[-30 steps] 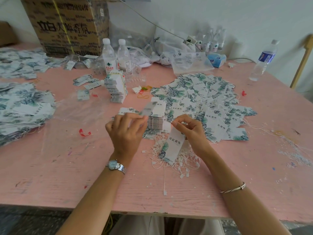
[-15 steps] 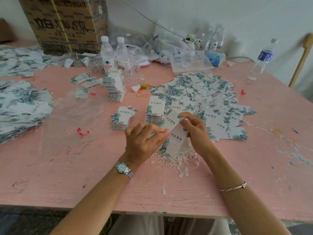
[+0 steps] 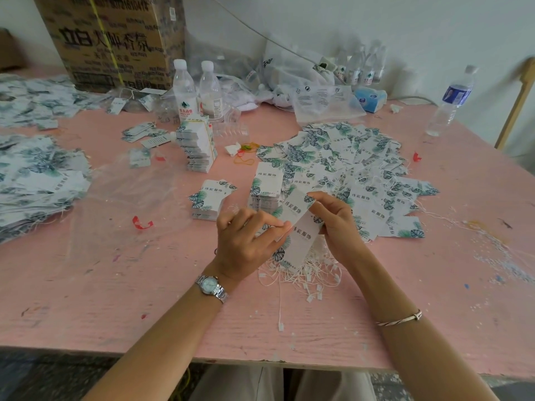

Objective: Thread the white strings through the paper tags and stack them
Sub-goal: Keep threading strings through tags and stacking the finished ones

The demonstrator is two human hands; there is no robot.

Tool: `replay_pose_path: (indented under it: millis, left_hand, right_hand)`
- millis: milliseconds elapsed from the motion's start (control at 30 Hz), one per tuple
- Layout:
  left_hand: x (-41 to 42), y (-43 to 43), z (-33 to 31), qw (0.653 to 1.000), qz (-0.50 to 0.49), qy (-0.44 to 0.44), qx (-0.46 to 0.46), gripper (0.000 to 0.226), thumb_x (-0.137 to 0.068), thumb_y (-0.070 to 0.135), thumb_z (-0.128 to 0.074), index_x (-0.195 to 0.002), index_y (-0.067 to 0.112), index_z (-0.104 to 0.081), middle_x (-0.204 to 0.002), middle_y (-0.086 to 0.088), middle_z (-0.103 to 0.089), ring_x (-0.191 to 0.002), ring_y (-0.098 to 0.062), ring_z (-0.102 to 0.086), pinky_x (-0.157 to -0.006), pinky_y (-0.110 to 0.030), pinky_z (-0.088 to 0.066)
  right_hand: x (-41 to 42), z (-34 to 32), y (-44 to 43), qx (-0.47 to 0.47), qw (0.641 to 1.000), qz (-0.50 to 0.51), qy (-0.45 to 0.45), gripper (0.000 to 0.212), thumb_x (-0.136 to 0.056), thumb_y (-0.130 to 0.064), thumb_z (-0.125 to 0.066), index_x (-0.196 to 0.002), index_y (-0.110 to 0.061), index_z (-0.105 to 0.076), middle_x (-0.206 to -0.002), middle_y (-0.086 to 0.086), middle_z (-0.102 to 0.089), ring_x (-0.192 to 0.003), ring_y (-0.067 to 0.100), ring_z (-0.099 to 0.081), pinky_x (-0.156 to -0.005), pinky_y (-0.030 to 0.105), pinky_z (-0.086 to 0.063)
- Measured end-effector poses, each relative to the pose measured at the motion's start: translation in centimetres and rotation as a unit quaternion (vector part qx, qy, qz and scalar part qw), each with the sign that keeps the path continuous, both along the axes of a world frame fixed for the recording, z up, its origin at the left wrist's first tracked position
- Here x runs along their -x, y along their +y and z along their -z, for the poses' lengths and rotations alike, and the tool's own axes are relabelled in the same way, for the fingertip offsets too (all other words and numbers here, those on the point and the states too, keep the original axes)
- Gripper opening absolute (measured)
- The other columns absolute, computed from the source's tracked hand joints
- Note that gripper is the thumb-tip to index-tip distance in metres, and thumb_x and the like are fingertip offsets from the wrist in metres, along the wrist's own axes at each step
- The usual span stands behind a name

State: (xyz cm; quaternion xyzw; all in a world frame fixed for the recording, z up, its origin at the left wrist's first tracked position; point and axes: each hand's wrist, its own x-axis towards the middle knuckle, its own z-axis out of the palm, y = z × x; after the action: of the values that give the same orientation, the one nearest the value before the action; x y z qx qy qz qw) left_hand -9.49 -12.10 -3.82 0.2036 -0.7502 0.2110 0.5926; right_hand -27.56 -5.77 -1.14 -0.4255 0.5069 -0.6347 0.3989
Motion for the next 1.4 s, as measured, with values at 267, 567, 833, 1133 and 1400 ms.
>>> replay_pose_path:
  millis: [267, 567, 833, 1133, 1400]
  left_hand:
    - [0.21, -0.08, 0.13, 0.999, 0.033, -0.011, -0.004, 0.014, -0.082, 0.033, -0.084, -0.072, 0.026, -0.078, -0.08, 0.013, -0.07, -0.076, -0.011, -0.052, -0.079, -0.036, -0.03]
    - [0.16, -0.24, 0.16, 0.998, 0.051, -0.019, -0.01, 0.014, -0.082, 0.032, -0.084, -0.072, 0.024, -0.079, -0.08, 0.011, -0.071, -0.075, -0.012, -0.052, -0.076, -0.037, -0.032]
    - [0.16, -0.29, 0.18, 0.995, 0.097, -0.022, -0.028, 0.013, -0.083, 0.026, -0.084, -0.073, 0.019, -0.079, -0.079, 0.005, -0.071, -0.07, -0.012, -0.049, -0.069, -0.037, -0.039]
    - [0.19, -0.29, -0.16, 0.99, 0.135, -0.006, -0.04, 0.012, -0.084, 0.021, -0.083, -0.075, 0.013, -0.08, -0.08, -0.001, -0.072, -0.059, -0.02, -0.062, -0.058, -0.037, -0.046]
    - [0.62, -0.31, 0.15, 0.976, 0.184, -0.067, -0.091, 0.016, -0.083, 0.026, -0.084, -0.082, 0.012, -0.077, -0.102, 0.0, -0.075, -0.089, -0.017, -0.071, -0.081, -0.03, -0.043]
  right_hand:
    - [0.14, 0.17, -0.09, -0.013, 1.0, 0.006, -0.016, 0.019, -0.1, -0.005, -0.053, -0.096, -0.016, -0.067, -0.081, -0.002, -0.075, -0.067, 0.012, -0.07, -0.051, 0.023, -0.052]
    - [0.04, -0.11, -0.06, -0.002, 0.998, -0.017, -0.061, 0.025, -0.089, -0.012, -0.061, -0.079, -0.028, -0.077, -0.08, -0.001, -0.075, -0.065, 0.012, -0.068, -0.052, 0.023, -0.052]
    - [0.2, 0.18, -0.25, -0.013, 0.998, -0.014, -0.054, 0.025, -0.096, -0.009, -0.057, -0.086, -0.022, -0.076, -0.083, 0.002, -0.074, -0.068, 0.017, -0.064, -0.057, 0.028, -0.05]
    - [0.24, 0.26, -0.23, -0.021, 0.996, -0.032, -0.081, 0.025, -0.098, -0.003, -0.051, -0.091, -0.014, -0.073, -0.085, 0.004, -0.075, -0.07, 0.018, -0.067, -0.061, 0.027, -0.053]
    - [0.14, 0.27, -0.15, 0.003, 0.993, -0.06, -0.105, 0.013, -0.091, -0.013, -0.061, -0.091, -0.014, -0.074, -0.076, 0.002, -0.074, -0.059, 0.01, -0.065, -0.052, 0.021, -0.051]
